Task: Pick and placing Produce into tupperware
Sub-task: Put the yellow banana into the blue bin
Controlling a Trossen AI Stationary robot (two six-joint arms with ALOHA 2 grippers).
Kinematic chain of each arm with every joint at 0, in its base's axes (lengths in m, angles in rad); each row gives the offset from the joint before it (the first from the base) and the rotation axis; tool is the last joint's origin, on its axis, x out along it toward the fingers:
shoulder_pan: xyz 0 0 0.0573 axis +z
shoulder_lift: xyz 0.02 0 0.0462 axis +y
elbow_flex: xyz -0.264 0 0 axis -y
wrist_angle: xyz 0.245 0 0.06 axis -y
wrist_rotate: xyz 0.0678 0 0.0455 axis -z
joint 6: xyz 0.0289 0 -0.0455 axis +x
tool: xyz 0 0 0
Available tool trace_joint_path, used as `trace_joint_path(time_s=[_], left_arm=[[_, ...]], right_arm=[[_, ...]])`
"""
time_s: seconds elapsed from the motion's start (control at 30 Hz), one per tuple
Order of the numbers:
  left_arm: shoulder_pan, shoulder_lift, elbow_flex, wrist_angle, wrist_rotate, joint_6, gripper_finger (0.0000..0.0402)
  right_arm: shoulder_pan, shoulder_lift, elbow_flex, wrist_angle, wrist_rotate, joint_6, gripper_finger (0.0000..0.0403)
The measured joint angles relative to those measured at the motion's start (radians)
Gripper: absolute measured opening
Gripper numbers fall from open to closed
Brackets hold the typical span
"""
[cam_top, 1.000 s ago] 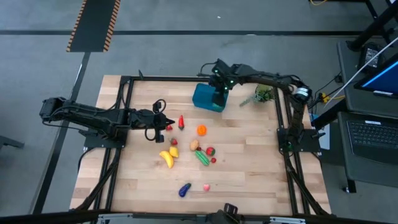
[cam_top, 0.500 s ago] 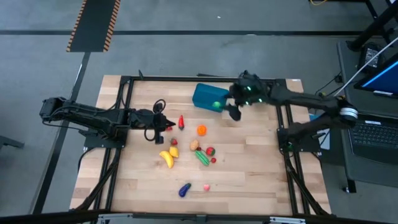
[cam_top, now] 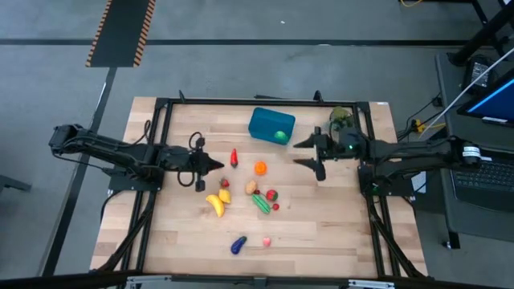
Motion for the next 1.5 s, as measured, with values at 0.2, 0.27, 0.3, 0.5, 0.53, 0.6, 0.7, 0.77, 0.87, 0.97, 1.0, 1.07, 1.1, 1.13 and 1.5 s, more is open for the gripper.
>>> trace_joint_path(time_s=[0.2, 0.27, 0.3, 0.5, 0.53, 0.6, 0.7, 0.77, 0.87, 0.97, 1.0, 1.07, 1.1, 1.13, 1.5], left_arm=[[-0.056, -0.115, -0.143, 0.184, 0.006, -0.01, 0.0], [-0.07, -0.142, -0.167, 0.195, 0.027, -0.011, 0.0], [-0.076, -0.153, -0.176, 0.195, 0.035, -0.011, 0.0], [-0.098, -0.171, -0.193, 0.195, 0.038, 0.001, 0.0], [-0.098, -0.171, -0.193, 0.195, 0.038, 0.002, 0.0], [-0.097, -0.168, -0.193, 0.195, 0.034, 0.004, 0.0], [-0.097, -0.168, -0.193, 0.194, 0.031, 0.005, 0.0], [-0.097, -0.168, -0.193, 0.194, 0.028, 0.005, 0.0], [-0.097, -0.168, -0.193, 0.194, 0.027, 0.006, 0.0], [-0.097, -0.168, -0.193, 0.194, 0.02, 0.006, 0.0], [-0.097, -0.168, -0.193, 0.194, 0.013, 0.006, 0.0], [-0.097, -0.168, -0.193, 0.194, -0.011, 0.007, 0.0], [-0.097, -0.168, -0.193, 0.194, -0.028, 0.007, 0.0], [-0.097, -0.168, -0.193, 0.194, -0.053, 0.008, 0.0], [-0.097, -0.167, -0.193, 0.196, -0.137, -0.011, 0.0092]], right_arm=[[0.082, 0.0, -0.047, 0.118, -0.002, 0.004, 0.0272], [0.098, 0.006, -0.048, 0.12, -0.002, 0.034, 0.0272], [0.103, 0.008, -0.048, 0.121, -0.002, 0.053, 0.0272], [0.113, 0.01, -0.048, 0.12, -0.002, 0.079, 0.0272], [0.112, 0.01, -0.048, 0.12, -0.002, 0.082, 0.0272], [0.112, 0.01, -0.048, 0.119, -0.002, 0.083, 0.0272], [0.112, 0.01, -0.048, 0.119, -0.002, 0.076, 0.0272], [0.112, 0.01, -0.048, 0.123, -0.001, 0.056, 0.0272], [0.112, 0.01, -0.048, 0.134, -0.001, 0.074, 0.0272], [0.112, 0.01, -0.048, 0.126, -0.001, 0.078, 0.0272], [0.112, 0.01, -0.048, 0.124, -0.001, 0.078, 0.0272], [0.112, 0.01, -0.048, 0.125, -0.001, 0.078, 0.0272], [0.112, 0.01, -0.048, 0.125, -0.001, 0.076, 0.0272], [0.112, 0.01, -0.048, 0.123, -0.001, 0.074, 0.0272], [0.112, 0.01, -0.047, 0.093, -0.001, 0.08, 0.0271]])
